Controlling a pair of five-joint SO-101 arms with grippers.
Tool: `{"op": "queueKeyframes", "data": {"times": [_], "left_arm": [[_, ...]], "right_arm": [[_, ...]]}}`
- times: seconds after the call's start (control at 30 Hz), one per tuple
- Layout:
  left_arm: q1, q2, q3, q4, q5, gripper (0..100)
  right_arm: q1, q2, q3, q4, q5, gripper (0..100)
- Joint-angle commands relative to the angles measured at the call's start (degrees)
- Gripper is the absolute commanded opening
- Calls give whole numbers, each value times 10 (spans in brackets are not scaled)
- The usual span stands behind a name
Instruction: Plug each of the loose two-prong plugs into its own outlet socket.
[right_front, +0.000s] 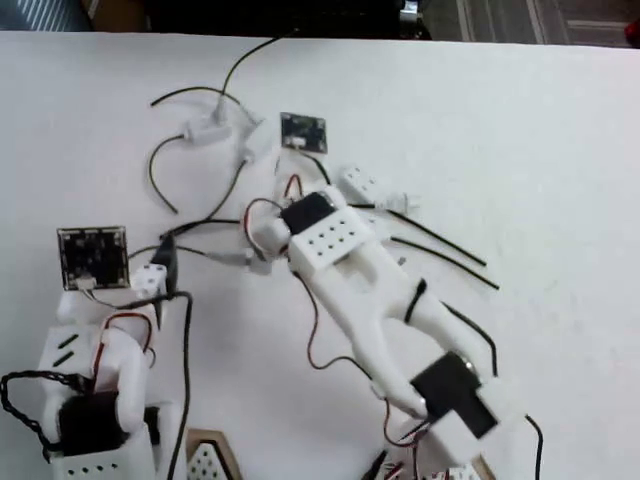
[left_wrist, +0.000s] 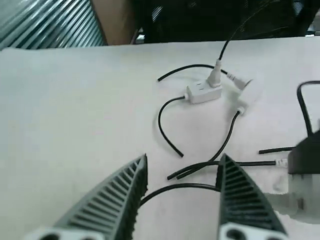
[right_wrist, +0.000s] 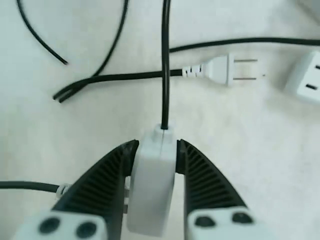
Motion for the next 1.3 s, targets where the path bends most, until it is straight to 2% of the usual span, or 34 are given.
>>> {"op": "queueKeyframes", "data": {"times": [0.0,0.27,0.5,0.6,0.83,1.0,1.27], "left_arm": [[38,-7,-47,-8,-10,229],[58,-7,-109,-8,-9,229],[58,-7,-109,-10,-11,229],[58,-7,-108,-14,-10,229],[66,-6,-108,-82,-7,226],[140,-6,-108,-69,-7,226],[220,-6,-62,-66,-10,226]], "right_arm": [[13,-96,-20,23,-10,15],[102,-256,-20,50,-25,15],[134,-378,-20,57,-50,15],[116,-404,-14,56,-50,15],[43,-412,64,-4,-30,16],[9,-412,90,-26,-27,16],[-20,-413,96,-22,-8,16]]}}
